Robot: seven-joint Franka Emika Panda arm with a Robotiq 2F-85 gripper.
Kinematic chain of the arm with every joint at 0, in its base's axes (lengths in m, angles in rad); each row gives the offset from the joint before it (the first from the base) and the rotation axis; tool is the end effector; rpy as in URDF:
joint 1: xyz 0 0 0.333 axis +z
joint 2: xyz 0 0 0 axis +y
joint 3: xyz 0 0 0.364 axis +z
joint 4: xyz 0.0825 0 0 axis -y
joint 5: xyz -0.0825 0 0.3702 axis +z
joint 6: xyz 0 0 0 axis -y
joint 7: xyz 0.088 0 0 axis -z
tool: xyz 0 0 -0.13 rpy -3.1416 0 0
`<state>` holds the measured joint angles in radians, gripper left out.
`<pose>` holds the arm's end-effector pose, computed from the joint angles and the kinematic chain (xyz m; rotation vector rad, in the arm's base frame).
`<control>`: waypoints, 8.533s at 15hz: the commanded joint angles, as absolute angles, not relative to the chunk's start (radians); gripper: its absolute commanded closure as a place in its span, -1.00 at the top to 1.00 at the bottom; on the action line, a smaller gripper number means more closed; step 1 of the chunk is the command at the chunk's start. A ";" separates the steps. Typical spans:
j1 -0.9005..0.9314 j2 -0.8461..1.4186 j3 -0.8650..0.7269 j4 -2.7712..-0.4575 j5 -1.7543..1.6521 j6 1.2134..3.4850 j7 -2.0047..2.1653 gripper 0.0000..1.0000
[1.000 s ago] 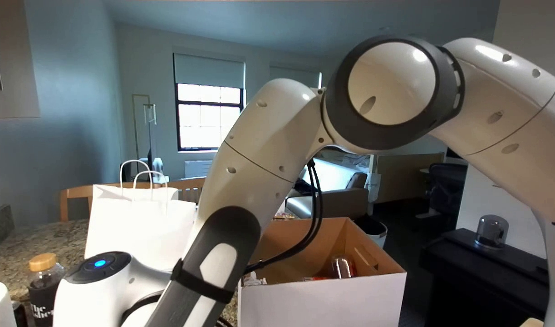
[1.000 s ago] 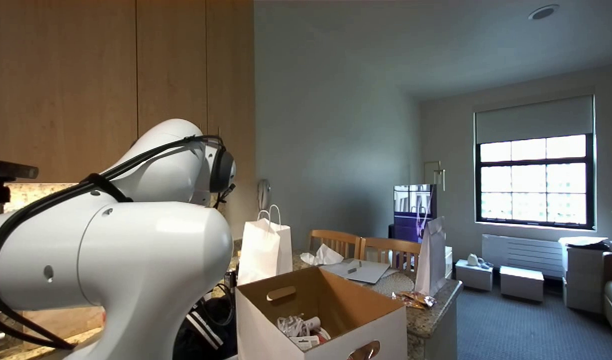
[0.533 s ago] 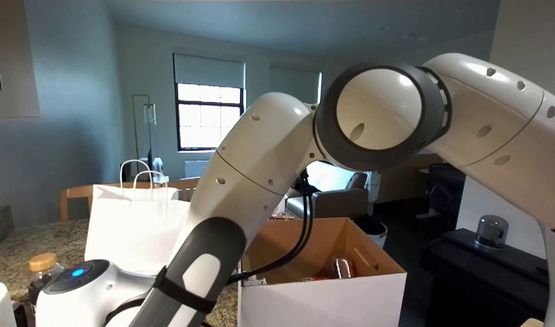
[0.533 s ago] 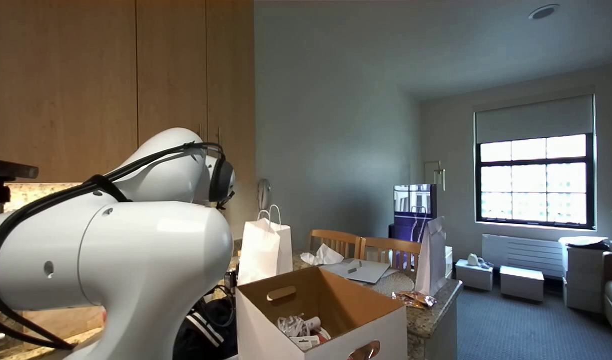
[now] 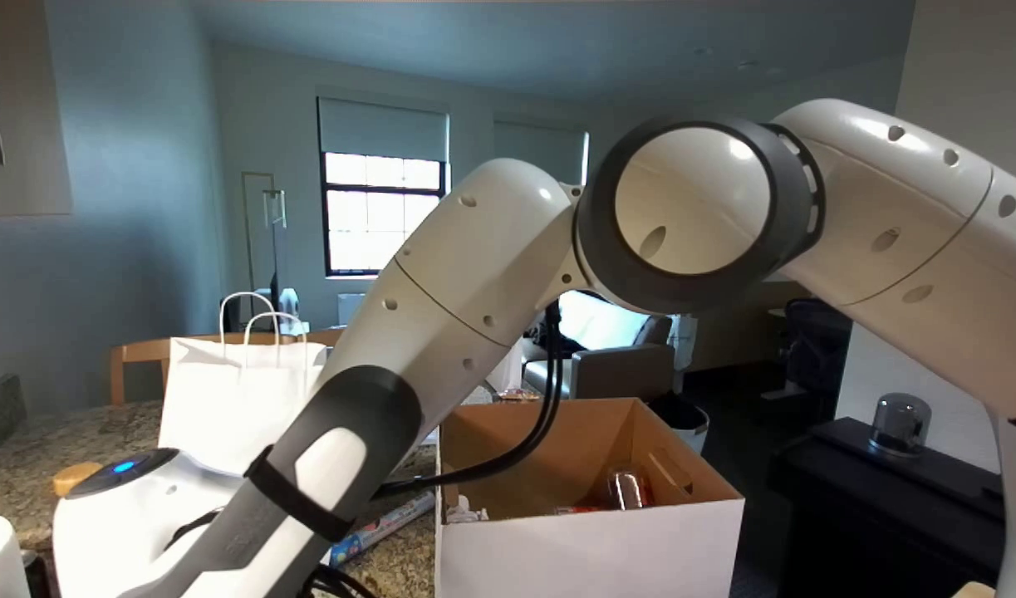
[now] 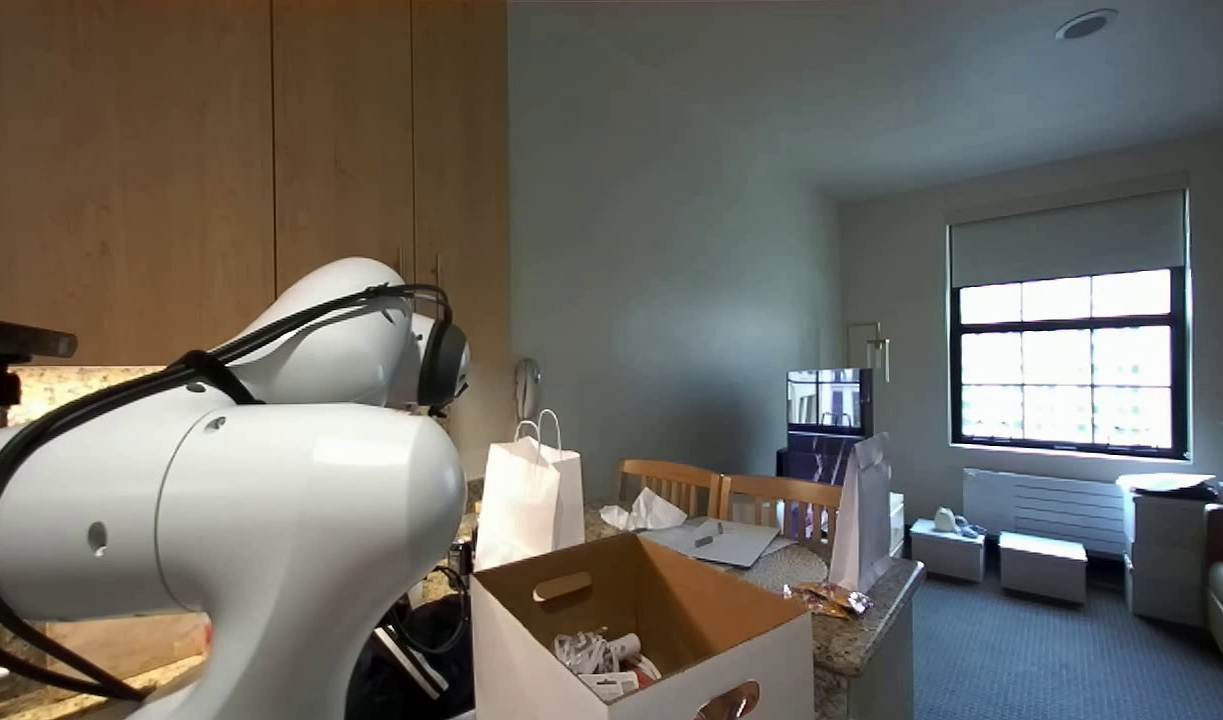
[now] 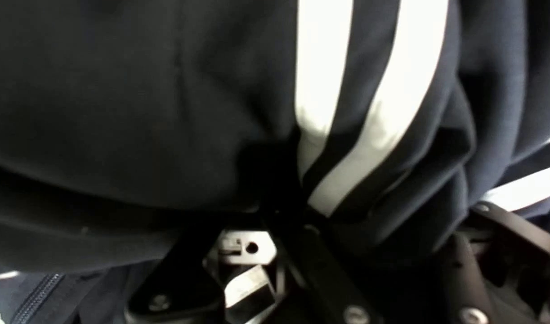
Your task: Put the dark blue jacket in the white storage box.
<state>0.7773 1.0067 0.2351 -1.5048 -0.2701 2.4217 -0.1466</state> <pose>0.4074 0.5909 0.0834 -2.5266 -1.8567 0.0964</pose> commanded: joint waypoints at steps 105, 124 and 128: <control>0.089 -0.086 0.161 -2.541 0.004 2.689 0.199 -0.82; 0.153 0.278 0.074 -2.269 -0.015 2.322 0.408 -0.82; 0.180 0.369 0.059 -2.212 0.003 2.321 0.509 -0.81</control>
<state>0.1501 0.3042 0.0692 -2.2652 -0.0092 2.3464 0.4384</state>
